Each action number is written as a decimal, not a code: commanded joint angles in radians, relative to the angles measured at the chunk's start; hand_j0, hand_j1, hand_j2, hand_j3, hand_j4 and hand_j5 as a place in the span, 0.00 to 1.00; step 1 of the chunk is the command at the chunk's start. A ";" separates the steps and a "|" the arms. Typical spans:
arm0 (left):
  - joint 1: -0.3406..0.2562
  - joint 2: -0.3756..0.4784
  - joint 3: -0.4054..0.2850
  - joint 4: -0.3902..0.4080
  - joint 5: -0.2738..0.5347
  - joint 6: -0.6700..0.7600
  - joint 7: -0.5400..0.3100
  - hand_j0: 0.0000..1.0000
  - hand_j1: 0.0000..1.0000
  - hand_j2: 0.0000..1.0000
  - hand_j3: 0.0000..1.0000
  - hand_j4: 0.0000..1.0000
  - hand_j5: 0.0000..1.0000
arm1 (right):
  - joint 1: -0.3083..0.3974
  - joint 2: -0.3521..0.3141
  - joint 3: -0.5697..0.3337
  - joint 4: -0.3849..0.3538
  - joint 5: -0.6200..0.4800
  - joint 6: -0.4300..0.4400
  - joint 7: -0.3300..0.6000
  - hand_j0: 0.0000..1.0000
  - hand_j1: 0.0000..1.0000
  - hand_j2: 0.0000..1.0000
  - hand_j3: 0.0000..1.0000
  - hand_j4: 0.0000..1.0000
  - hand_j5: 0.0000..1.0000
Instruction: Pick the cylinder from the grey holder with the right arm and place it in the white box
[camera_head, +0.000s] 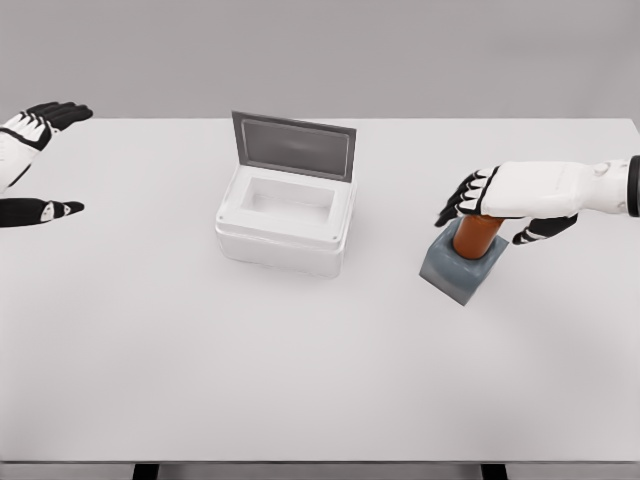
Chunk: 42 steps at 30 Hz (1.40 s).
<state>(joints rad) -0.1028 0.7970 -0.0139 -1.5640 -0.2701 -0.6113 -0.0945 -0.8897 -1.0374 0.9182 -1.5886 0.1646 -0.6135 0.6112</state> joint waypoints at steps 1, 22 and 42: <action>0.000 0.001 0.002 -0.011 0.009 0.000 -0.017 1.00 1.00 1.00 1.00 1.00 1.00 | 0.000 -0.003 -0.001 -0.001 -0.005 0.003 0.000 0.72 0.72 0.72 0.72 0.72 0.72; -0.003 0.001 0.002 -0.016 0.009 0.000 -0.019 1.00 1.00 1.00 1.00 1.00 1.00 | -0.003 -0.015 -0.097 -0.030 -0.011 0.003 0.000 0.19 0.19 0.19 0.19 0.19 0.19; -0.005 0.001 0.002 -0.014 0.006 0.000 -0.019 1.00 1.00 1.00 1.00 1.00 1.00 | -0.028 0.418 -0.165 0.098 0.076 0.003 0.000 0.16 0.16 0.16 0.16 0.16 0.16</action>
<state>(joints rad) -0.1074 0.7966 -0.0126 -1.5782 -0.2697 -0.6115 -0.1141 -0.9204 -0.6604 0.7525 -1.5102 0.2295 -0.6138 0.6117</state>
